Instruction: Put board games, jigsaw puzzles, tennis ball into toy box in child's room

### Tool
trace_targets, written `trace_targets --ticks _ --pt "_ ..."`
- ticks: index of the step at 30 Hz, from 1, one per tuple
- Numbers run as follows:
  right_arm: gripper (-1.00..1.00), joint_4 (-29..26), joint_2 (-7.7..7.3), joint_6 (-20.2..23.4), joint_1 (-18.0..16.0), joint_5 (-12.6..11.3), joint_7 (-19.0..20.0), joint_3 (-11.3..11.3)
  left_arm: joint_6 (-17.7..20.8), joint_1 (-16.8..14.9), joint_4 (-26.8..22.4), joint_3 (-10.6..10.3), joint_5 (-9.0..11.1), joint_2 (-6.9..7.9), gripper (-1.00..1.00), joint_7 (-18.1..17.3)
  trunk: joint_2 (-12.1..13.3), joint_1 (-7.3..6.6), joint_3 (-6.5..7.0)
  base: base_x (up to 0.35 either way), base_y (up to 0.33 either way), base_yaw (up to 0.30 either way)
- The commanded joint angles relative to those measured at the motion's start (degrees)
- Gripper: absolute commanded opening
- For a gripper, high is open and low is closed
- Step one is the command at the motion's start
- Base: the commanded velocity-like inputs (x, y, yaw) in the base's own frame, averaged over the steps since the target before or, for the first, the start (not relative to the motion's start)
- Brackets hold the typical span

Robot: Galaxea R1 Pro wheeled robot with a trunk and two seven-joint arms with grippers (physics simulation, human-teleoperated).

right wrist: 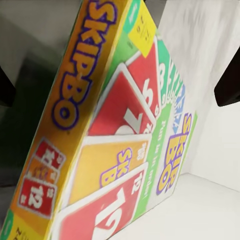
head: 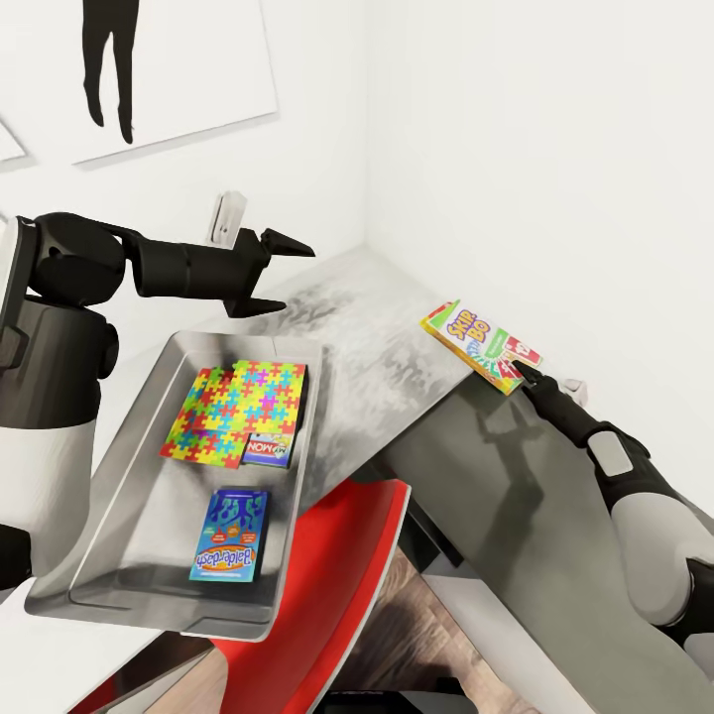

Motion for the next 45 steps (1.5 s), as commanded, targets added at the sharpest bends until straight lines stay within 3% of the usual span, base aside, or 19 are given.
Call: trace_targets --ticks 1,25,45 --pt "1.0 0.03 0.01 0.49 -0.05 -0.35 0.11 -0.2 0.36 -0.06 0.0 -0.01 0.25 0.02 1.0 0.37 -0.06 0.02 -0.06 0.0 0.0 0.0" --pt "1.0 0.35 0.36 0.52 -0.4 -0.26 0.02 -0.04 0.42 -0.06 0.04 -0.03 0.25 -0.38 1.0 0.43 -0.06 0.02 -0.06 0.0 0.0 0.0" --pt "1.0 4.35 0.56 0.53 -2.38 -0.17 0.01 -0.02 0.43 0.0 0.01 -0.62 0.25 -0.65 1.0 0.53 -0.06 0.02 -0.06 0.0 0.0 0.0"
